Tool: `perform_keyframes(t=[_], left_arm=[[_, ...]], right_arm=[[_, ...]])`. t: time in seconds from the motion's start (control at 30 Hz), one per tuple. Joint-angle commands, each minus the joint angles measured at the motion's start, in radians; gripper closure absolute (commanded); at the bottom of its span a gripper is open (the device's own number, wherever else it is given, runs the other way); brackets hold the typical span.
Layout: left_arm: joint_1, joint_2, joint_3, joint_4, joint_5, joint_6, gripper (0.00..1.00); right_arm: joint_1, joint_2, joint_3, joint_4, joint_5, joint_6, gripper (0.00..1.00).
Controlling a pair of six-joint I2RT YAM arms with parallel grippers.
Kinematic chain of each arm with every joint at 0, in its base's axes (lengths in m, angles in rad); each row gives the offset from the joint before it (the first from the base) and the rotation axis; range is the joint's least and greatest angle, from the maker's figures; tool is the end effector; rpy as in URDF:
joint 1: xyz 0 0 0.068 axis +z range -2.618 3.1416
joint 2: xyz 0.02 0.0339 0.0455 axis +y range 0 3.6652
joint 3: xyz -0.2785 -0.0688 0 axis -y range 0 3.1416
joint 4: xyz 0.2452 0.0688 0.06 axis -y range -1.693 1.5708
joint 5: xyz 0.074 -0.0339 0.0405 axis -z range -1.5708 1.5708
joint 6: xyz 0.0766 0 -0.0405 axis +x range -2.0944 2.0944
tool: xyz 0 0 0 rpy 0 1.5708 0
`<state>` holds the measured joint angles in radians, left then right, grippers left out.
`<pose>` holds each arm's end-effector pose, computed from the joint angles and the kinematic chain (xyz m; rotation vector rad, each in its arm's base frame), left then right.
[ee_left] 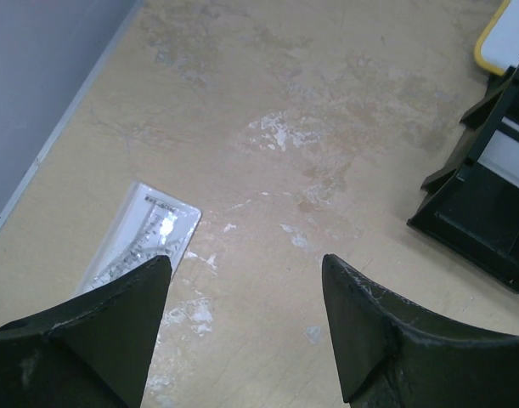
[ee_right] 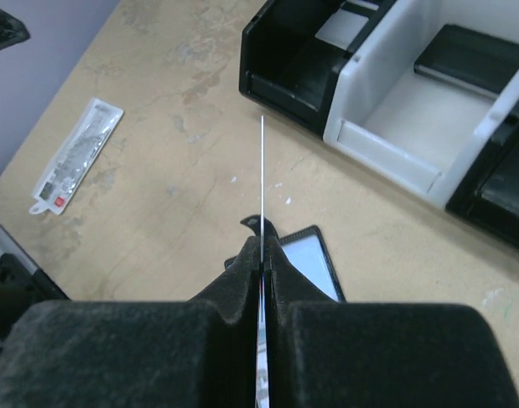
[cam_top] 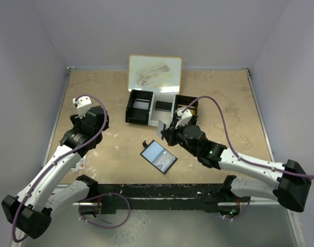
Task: Take the credit cards out of the card holder
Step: Remove the credit card from the card holder, then place the credit card in the storage box.
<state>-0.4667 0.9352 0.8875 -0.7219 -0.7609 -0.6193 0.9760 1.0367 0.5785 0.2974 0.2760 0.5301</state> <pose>0.1983 -0.0408 0.2958 -0.5098 2.0469 0.2570 0.1688 0.2123 0.2749 -0.1898 1.7957 0.8617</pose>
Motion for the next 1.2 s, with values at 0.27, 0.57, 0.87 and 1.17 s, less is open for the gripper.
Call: perform_keyframes(t=[0.27, 0.57, 0.87, 1.17], left_arm=[[0.003, -0.11, 0.004, -0.009, -0.131, -0.049, 0.29], [0.003, -0.185, -0.007, 0.002, -0.146, -0.056, 0.29], [0.003, -0.209, -0.008, 0.001, -0.162, -0.062, 0.29], [0.003, -0.21, -0.008, 0.002, -0.174, -0.063, 0.29]], right_arm=[[-0.012, 0.394, 0.453, -0.172, 0.124, -0.27, 1.0], [-0.062, 0.729, 0.817, -0.338, 0.157, -0.384, 1.0], [-0.123, 0.98, 1.104, -0.41, 0.194, -0.524, 1.0], [-0.151, 1.136, 1.27, -0.462, 0.199, -0.632, 1.0]])
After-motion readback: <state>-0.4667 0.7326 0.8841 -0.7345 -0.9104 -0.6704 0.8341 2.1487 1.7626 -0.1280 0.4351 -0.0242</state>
